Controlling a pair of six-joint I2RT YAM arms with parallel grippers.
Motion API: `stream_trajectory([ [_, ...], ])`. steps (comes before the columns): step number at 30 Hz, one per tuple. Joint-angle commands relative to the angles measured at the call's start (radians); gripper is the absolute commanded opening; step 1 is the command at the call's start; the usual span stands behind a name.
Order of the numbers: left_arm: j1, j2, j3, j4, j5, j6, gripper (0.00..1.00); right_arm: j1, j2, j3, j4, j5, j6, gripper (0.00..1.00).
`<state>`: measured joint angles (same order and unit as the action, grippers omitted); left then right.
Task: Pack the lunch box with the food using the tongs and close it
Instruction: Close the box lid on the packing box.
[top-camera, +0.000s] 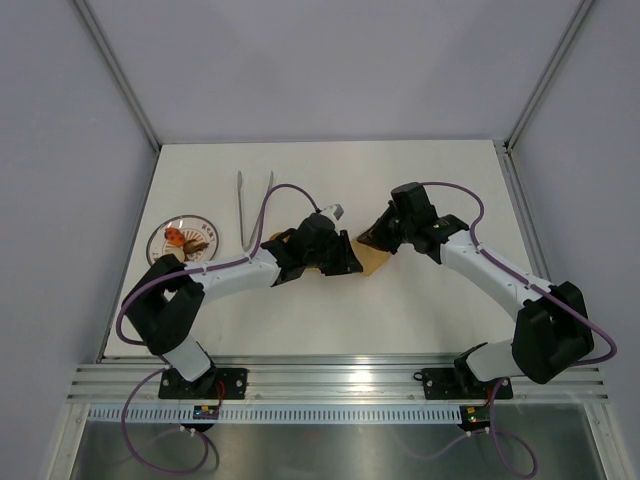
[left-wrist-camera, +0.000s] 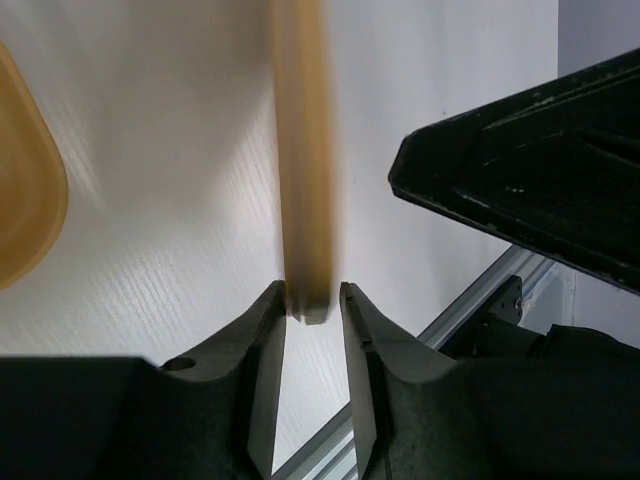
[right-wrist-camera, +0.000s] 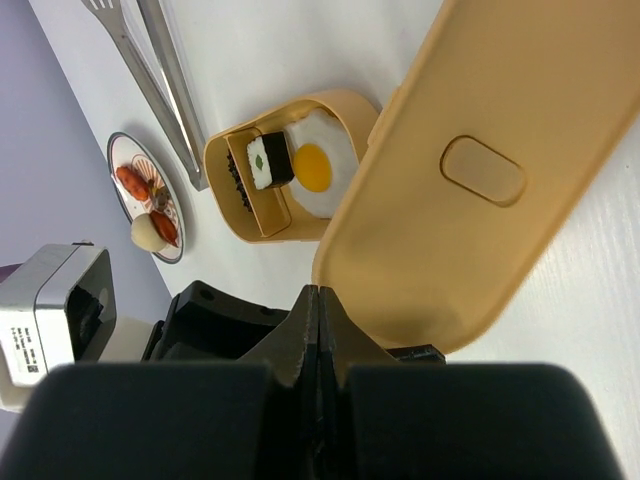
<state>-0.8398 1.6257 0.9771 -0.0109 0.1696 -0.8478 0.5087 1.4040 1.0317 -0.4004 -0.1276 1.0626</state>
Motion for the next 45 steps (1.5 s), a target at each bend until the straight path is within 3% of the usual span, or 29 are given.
stream_trajectory([
  [1, -0.004, -0.023, 0.029, 0.014, -0.05, 0.007, 0.26, 0.007, 0.001, -0.001, 0.031, -0.018, 0.016, 0.0],
  [5, 0.001, -0.046, 0.028, -0.021, -0.071, 0.018, 0.0, 0.008, 0.0, 0.002, 0.015, -0.003, 0.013, 0.04],
  [8, 0.011, -0.056, 0.021, -0.037, -0.073, 0.021, 0.0, 0.007, -0.007, 0.007, 0.002, 0.011, 0.008, 0.16],
  [14, 0.051, -0.092, 0.009, -0.063, -0.009, 0.041, 0.0, 0.005, -0.046, 0.057, -0.109, 0.094, -0.045, 0.61],
  [16, 0.065, -0.121, 0.02, -0.107, 0.037, 0.07, 0.0, 0.002, -0.091, 0.096, -0.191, 0.179, -0.084, 0.67],
  [24, 0.163, -0.158, 0.175, -0.369, 0.178, 0.252, 0.0, -0.05, -0.27, 0.152, -0.371, 0.374, -0.174, 0.72],
  [30, 0.272, -0.158, 0.258, -0.645, 0.196, 0.401, 0.0, -0.055, -0.335, 0.148, -0.463, 0.447, -0.21, 0.75],
  [36, 0.378, -0.171, 0.281, -0.774, 0.182, 0.483, 0.0, -0.059, -0.321, 0.096, -0.44, 0.415, -0.23, 0.76],
  [45, 0.479, -0.153, 0.278, -0.842, 0.217, 0.573, 0.0, -0.058, -0.264, 0.068, -0.393, 0.364, -0.257, 0.77],
])
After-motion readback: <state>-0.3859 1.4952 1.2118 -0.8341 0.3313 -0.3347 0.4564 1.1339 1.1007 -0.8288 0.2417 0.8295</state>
